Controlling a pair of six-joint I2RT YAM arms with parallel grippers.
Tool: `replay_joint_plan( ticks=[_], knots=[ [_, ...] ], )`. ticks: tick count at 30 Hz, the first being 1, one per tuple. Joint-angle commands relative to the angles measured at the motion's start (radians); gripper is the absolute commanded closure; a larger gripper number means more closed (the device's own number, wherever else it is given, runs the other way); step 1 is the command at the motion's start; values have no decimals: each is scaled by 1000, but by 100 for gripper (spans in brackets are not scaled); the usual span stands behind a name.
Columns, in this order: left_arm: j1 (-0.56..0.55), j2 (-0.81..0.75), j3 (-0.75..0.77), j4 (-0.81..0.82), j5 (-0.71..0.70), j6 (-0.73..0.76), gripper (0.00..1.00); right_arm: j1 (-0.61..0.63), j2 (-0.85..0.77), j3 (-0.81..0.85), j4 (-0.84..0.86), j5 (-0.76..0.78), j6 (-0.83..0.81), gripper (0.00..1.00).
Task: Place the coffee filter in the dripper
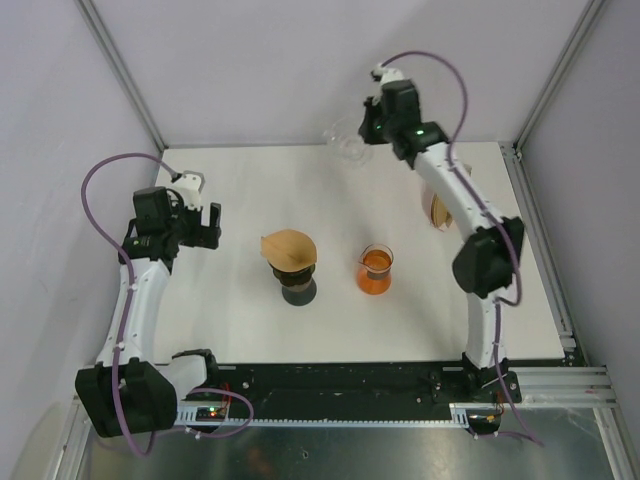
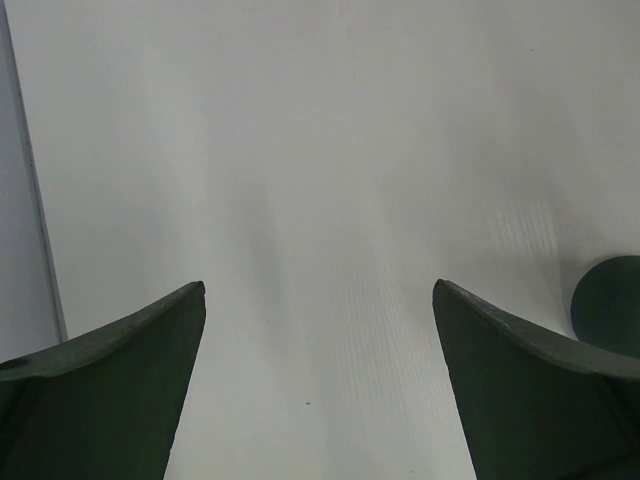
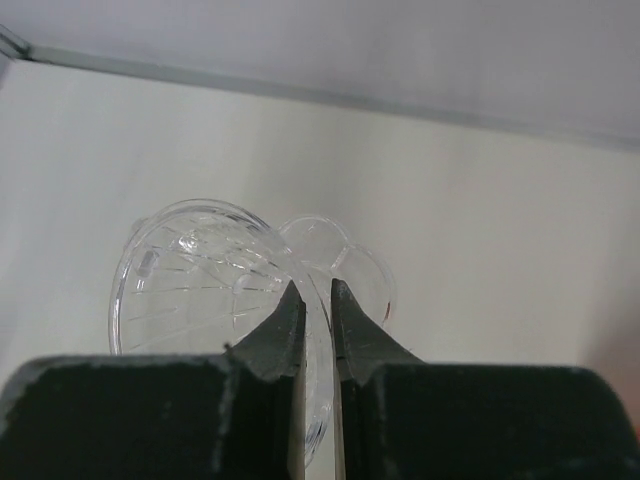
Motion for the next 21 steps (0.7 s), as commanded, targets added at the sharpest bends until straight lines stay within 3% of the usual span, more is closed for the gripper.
replay_joint_plan(
  ticks=[1, 12, 21],
  knots=[
    [7, -29, 30, 16, 71, 12, 0, -17, -218, -30, -156, -110, -116, 100],
    [7, -87, 34, 9, 170, 11, 0, -29, -714, -516, -193, -295, -51, 100],
    [8, -148, 4, 7, 214, 10, 0, -24, -916, -810, -223, -329, -7, 100]
  ],
)
